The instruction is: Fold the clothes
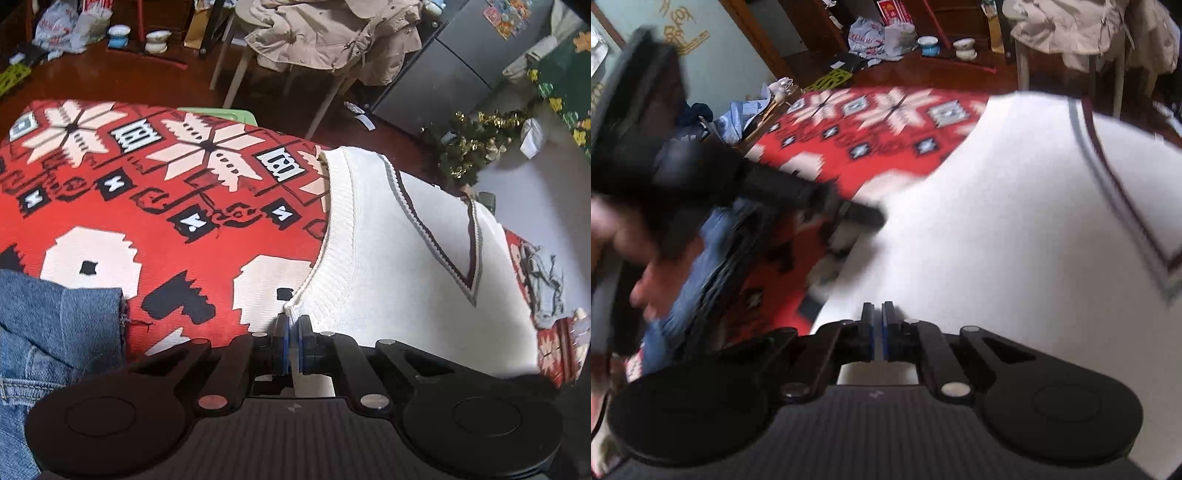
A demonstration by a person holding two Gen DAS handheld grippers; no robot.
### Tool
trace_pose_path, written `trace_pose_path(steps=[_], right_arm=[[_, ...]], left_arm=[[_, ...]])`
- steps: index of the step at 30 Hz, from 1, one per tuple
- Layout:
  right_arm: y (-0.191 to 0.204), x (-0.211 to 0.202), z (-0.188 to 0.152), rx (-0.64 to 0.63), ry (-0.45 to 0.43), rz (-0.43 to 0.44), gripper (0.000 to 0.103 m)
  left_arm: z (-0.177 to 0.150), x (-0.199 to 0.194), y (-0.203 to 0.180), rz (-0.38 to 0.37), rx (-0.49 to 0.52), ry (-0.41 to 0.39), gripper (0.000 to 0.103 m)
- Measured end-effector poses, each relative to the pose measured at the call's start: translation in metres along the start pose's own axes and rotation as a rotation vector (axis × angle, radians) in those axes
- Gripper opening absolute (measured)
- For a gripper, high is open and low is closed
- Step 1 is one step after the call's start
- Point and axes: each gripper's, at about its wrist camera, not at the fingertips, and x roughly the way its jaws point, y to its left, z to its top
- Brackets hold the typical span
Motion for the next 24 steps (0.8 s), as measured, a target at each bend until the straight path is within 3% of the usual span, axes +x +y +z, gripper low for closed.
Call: trace_pose_path(steps=[5,8,12,15,24], right_arm=[[0.006,-0.013,-0.019,0.076,-0.012,0.021,0.005],[-0.004,-0.018,-0.014,0.102,-0.037,0.018,0.007],[-0.016,-0.015,-0.003,0.096,-0.049,0.052,0.007],[-0.015,-0.008,-0.003,0.07,-0.01,0.064,0.007],[0.013,-0.018,-0.05,0.037,0.081,0.112,0.008]], left_arm=[[-0.009,-0.012,0.006,-0.052,-0.097,0.023,0.009],[-0.025,-0.017,0.005,-0.083,-0.134,0.046,0.017],[-0.047,-0.019,0.003,-0.08,-0.162,0.06,0.02],[-0.064,-0.023,0.003,-0.084,-0.201,0.056,0.02],[-0.117,-0.044,0.002,-0.079,-0.271,0.083,0.02]])
